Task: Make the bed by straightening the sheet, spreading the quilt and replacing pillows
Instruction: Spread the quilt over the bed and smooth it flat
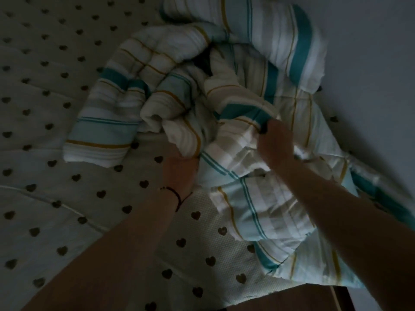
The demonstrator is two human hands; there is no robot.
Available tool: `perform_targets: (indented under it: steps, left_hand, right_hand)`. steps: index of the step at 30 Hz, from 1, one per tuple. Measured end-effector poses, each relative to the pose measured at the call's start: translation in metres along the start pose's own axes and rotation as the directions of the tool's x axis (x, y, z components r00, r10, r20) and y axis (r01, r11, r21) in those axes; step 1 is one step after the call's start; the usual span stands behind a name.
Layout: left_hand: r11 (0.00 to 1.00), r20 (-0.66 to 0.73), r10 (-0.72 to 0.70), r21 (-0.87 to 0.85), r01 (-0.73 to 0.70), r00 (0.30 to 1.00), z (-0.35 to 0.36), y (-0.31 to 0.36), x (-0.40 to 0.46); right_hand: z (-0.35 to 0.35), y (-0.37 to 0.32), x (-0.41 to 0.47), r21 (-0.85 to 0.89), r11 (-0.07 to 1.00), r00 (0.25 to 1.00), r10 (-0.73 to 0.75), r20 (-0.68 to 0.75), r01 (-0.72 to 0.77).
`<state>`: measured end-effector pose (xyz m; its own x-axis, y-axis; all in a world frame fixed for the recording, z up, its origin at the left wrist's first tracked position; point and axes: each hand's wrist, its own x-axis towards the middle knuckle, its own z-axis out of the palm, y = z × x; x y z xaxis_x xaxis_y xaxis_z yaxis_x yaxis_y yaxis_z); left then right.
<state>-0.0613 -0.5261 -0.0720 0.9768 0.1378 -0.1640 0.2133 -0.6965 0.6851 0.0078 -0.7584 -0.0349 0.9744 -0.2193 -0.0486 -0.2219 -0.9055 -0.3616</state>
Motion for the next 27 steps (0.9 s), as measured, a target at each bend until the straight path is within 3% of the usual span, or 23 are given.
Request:
perform_targets:
  steps: [2,4,6,8,10,12,14,15,17,20,21,23,25,27]
  left_hand:
    - [0.993,-0.069,-0.052,-0.111,0.045,0.996,-0.025,0.014,-0.015]
    - [0.981,-0.146,0.192,0.023,-0.19,0.971,-0.045,0.014,-0.028]
    - [0.925,-0.131,0.363,0.167,-0.341,0.922,-0.059,0.008,-0.031]
    - [0.882,-0.078,0.436,0.236,-0.409,0.896,-0.075,0.004,-0.032]
    - [0.857,-0.022,0.445,0.3,-0.419,0.895,-0.096,-0.005,-0.042]
    - [0.791,0.051,0.524,0.341,-0.508,0.85,-0.109,-0.017,-0.051]
    - [0.717,0.161,0.612,0.302,-0.629,0.775,-0.111,-0.012,-0.06]
    - [0.687,0.212,0.624,0.311,-0.657,0.752,-0.138,-0.038,-0.068]
    - [0.641,0.293,0.643,0.299,-0.707,0.708,-0.147,-0.036,-0.08]
    - [0.813,0.3,0.446,0.259,-0.521,0.844,-0.184,-0.054,-0.095]
    - [0.892,0.27,0.339,0.214,-0.399,0.901,-0.197,-0.067,-0.096]
    - [0.986,0.196,0.145,0.058,-0.159,0.97,-0.225,-0.095,-0.098]
    - [0.982,0.188,-0.052,-0.17,0.085,0.981,-0.258,-0.131,-0.099]
    - [0.895,0.324,-0.171,-0.344,0.284,0.931,-0.293,-0.165,-0.099]
  right_hand:
    - [-0.001,-0.048,-0.007,0.089,0.988,0.989,-0.117,-0.094,0.125]
    - [0.002,-0.089,-0.011,0.078,0.972,0.972,-0.215,-0.094,0.222]
    - [0.004,-0.123,-0.012,0.069,0.949,0.951,-0.307,-0.032,0.308]
    - [-0.001,-0.157,-0.013,0.151,0.927,0.921,-0.363,0.14,0.342]
    - [0.006,-0.196,-0.021,0.221,0.949,0.811,-0.308,0.498,0.225]
    - [0.016,-0.224,-0.033,0.106,0.989,0.644,-0.149,0.751,0.105]
    - [0.023,-0.222,-0.04,-0.016,0.991,0.572,-0.062,0.818,0.131]
    - [0.041,-0.253,-0.061,-0.08,0.982,0.558,-0.028,0.829,0.169]
    - [0.051,-0.25,-0.065,-0.158,0.959,0.593,-0.013,0.805,0.236]
    - [0.059,-0.278,-0.075,-0.039,0.999,0.7,0.013,0.714,0.022]
    - [0.06,-0.291,-0.074,0.084,0.992,0.714,0.007,0.7,-0.092]
    - [0.048,-0.322,-0.079,0.374,0.88,0.765,-0.019,0.643,-0.293]
    - [0.04,-0.367,-0.096,0.547,0.714,0.747,-0.051,0.662,-0.436]
    - [0.041,-0.418,-0.113,0.61,0.55,0.703,-0.058,0.709,-0.57]
